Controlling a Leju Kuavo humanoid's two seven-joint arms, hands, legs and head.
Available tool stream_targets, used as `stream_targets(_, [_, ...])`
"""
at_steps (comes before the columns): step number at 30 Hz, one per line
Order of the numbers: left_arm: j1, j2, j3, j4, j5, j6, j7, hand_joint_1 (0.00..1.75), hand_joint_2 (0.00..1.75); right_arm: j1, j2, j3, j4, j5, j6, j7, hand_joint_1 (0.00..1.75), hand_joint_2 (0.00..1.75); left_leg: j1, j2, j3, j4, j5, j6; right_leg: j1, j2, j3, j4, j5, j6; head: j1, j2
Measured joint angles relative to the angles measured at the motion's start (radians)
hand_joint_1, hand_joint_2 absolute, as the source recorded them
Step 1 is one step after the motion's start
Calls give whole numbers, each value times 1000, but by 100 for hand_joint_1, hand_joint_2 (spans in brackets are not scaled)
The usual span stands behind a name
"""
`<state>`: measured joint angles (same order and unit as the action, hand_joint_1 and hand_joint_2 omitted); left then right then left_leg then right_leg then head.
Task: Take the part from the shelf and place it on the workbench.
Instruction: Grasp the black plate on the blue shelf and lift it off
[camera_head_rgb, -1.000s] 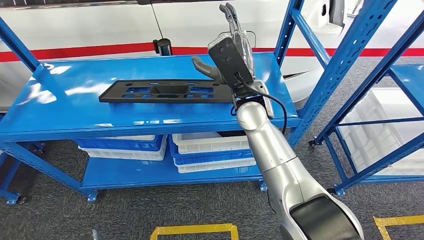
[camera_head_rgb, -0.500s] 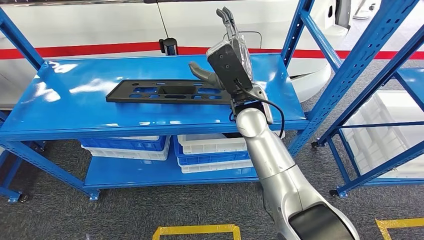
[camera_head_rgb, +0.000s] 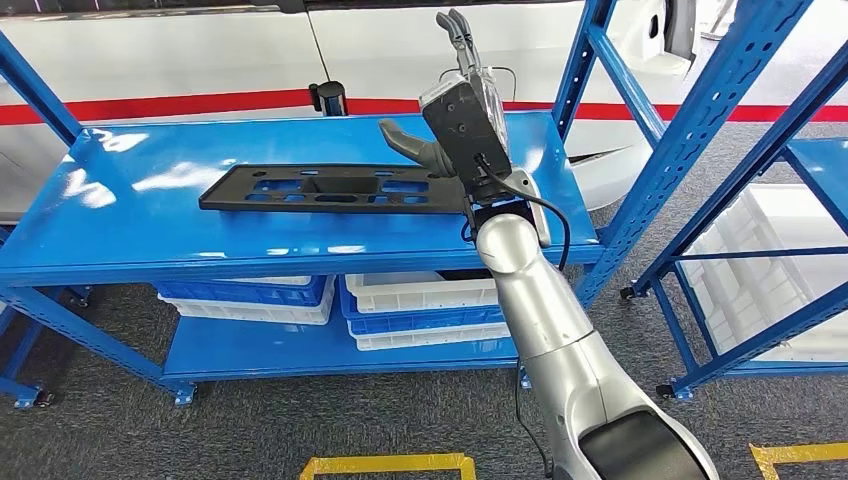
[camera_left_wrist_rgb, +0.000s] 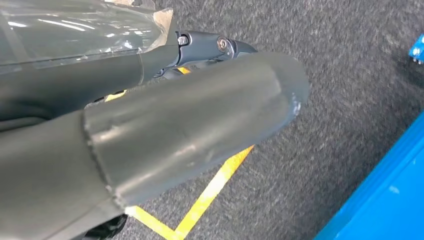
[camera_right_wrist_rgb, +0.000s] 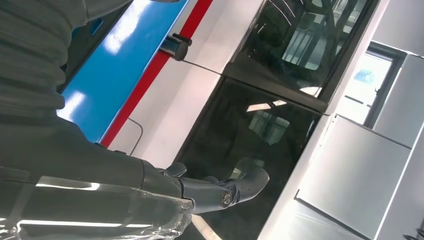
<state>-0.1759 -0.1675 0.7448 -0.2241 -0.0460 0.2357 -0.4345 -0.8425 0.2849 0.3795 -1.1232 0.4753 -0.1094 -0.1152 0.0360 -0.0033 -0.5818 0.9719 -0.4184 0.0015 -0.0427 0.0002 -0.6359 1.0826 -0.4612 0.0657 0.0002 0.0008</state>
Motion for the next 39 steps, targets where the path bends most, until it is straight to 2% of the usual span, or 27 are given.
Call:
stream_targets(1, [-1, 1, 0, 0, -3, 1, 0, 0, 0, 0, -2, -1, -1, 0, -1, 0, 0, 175, 1, 0, -2, 12, -9, -12, -2, -1, 23, -46, 16, 2, 1, 0])
stream_targets(2, [-2, 1, 0, 0, -5, 3, 1, 0, 0, 1, -5, -3, -2, -1, -3, 0, 0, 175, 1, 0, -4, 20, -16, -21, -1, -2, 35, -66, 22, -3, 1, 0])
stream_targets(4, [-5, 0, 0, 0, -9, 4, 1, 0, 0, 2, -9, -6, -4, 0, -9, 1, 0, 175, 4, 1, -4, 22, -22, -30, 4, 2, 32, -61, 17, -25, 0, 0])
stream_targets(6, [-8, -2, -1, 0, -14, 5, 0, 0, 0, 3, -12, -8, -7, 2, -14, 2, 0, 175, 10, 3, -8, 34, -32, -33, 5, 6, 33, -59, 16, -40, -2, 0])
stream_targets(8, [-12, -3, -3, 0, -18, 5, 0, 0, 0, 4, -13, -9, -11, 3, -19, 3, 0, 175, 11, 5, -50, 118, -74, -36, 8, 9, 38, -60, 13, -52, -5, 0])
stream_targets(10, [-14, -4, -4, 0, -20, 6, -1, 0, 0, 9, -17, -10, -13, 4, -24, 4, 0, 175, 7, 5, -127, 259, -126, -35, 16, 9, 43, -60, 7, -60, -8, 0])
stream_targets(11, [-14, -4, -4, 0, -21, 6, -1, 0, 0, 14, -20, -10, -13, 4, -25, 5, 0, 175, 5, 5, -159, 308, -134, -31, 21, 10, 47, -60, 3, -65, -8, 0])
stream_targets(12, [-14, -4, -4, 0, -21, 6, -1, 0, 0, 18, -22, -10, -13, 4, -26, 6, 0, 175, 3, 5, -176, 324, -124, -26, 25, 10, 51, -60, 0, -70, -8, 0])
stream_targets(13, [-15, -5, -4, 0, -21, 6, -2, 0, 0, 22, -24, -10, -14, 5, -26, 7, 0, 175, -1, 5, -173, 299, -95, -17, 30, 12, 57, -60, -4, -73, -8, 0])
stream_targets(15, [-16, -4, -4, 0, -21, 6, -3, 0, 0, 24, -27, -10, -17, 8, -27, 7, 0, 175, -12, 4, -122, 169, -15, 7, 35, 14, 70, -60, -13, -77, -7, 0])
stream_targets(16, [-17, -4, -4, 0, -21, 6, -4, 0, 0, 24, -28, -10, -19, 9, -28, 7, 0, 175, -19, 4, -95, 109, 10, 18, 38, 15, 73, -61, -17, -76, -5, 0])
stream_targets(17, [-19, -4, -4, 0, -21, 6, -4, 0, 0, 24, -29, -11, -20, 10, -28, 8, 0, 175, -25, 4, -78, 70, 21, 26, 39, 16, 75, -62, -20, -74, -5, 0])
stream_targets(19, [-22, -6, -4, 0, -19, 6, -4, 0, 0, 26, -33, -11, -21, 12, -29, 8, 0, 175, -34, 4, -69, 50, 15, 32, 38, 16, 75, -65, -24, -65, -5, 0])
stream_targets(21, [-23, -9, -4, 0, -16, 5, -5, 0, 0, 28, -37, -12, -22, 12, -29, 8, 0, 175, -31, 4, -57, 34, 17, 34, 37, 13, 72, -60, -32, -56, -7, 0])
stream_targets(22, [-25, -10, -3, 0, -15, 5, -5, 0, 0, 26, -38, -12, -23, 12, -30, 8, 0, 175, -29, 4, -49, 25, 19, 35, 38, 11, 60, -37, -42, -53, -6, 0])
stream_targets(23, [-27, -11, -3, 0, -13, 4, -6, 0, 0, 25, -40, -12, -23, 13, -30, 7, 0, 175, -26, 5, -41, 18, 20, 36, 38, 9, 37, 5, -58, -53, -5, 0])
stream_targets(25, [-30, -13, -3, 0, -9, 4, -6, 0, 0, 25, -47, -12, -21, 13, -30, 6, 0, 175, -26, 4, -35, 15, 16, 39, 35, 8, -39, 136, -99, -53, -5, 0])
stream_targets(26, [-31, -15, -3, 0, -6, 4, -6, 0, 0, 27, -50, -12, -19, 13, -30, 6, 0, 175, -26, 3, -34, 16, 13, 39, 33, 8, -76, 191, -110, -50, -5, 0])
stream_targets(27, [-31, -16, -3, 0, -4, 4, -6, 0, 0, 29, -53, -12, -17, 13, -30, 6, 0, 175, -26, 2, -32, 16, 11, 38, 32, 8, -99, 217, -109, -44, -5, 0])
stream_targets(28, [-31, -17, -2, 0, -2, 4, -6, 0, 0, 31, -54, -12, -16, 13, -30, 6, 0, 175, -26, 0, -29, 16, 8, 35, 30, 8, -101, 201, -90, -35, -4, 0])
stream_targets(30, [-31, -19, -1, 0, 3, 3, -6, 0, 0, 30, -55, -11, -15, 13, -30, 6, 0, 175, -26, -2, -20, 20, -1, 27, 24, 4, -50, 69, -21, -15, -4, 0])
stream_targets(31, [-32, -20, 0, 0, 5, 3, -6, 0, 0, 29, -54, -11, -15, 13, -30, 6, 0, 175, -28, -4, -18, 24, -7, 21, 23, 2, -19, 1, 10, -13, -4, 0])
stream_targets(32, [-32, -20, 1, 0, 7, 1, -6, 0, 0, 28, -53, -10, -14, 12, -29, 6, 0, 175, -29, -5, -17, 28, -13, 15, 21, 1, 3, -45, 29, -16, -4, 0])
stream_targets(33, [-32, -20, 2, 0, 9, 0, -6, 0, 0, 27, -52, -10, -13, 12, -29, 6, 0, 175, -31, -5, -18, 33, -18, 15, 21, 0, 13, -66, 37, -22, -4, 0])
stream_targets(35, [-32, -20, 4, 0, 13, -2, -7, 0, 0, 26, -49, -10, -12, 12, -29, 6, 0, 175, -31, -5, -20, 36, -21, 23, 20, 2, 15, -67, 39, -31, -5, 0])
stream_targets(36, [-32, -20, 5, 0, 15, -3, -7, 0, 0, 25, -48, -9, -12, 13, -28, 6, 0, 175, -30, -5, -19, 36, -21, 29, 21, 3, 15, -68, 40, -32, -5, 0])
stream_targets(39, [-32, -20, 9, 0, 19, -6, -10, 0, 0, 23, -44, -8, -11, 19, -29, 6, 0, 175, -28, -4, -16, 31, -20, 30, 25, 5, 15, -68, 39, -34, -5, 0])
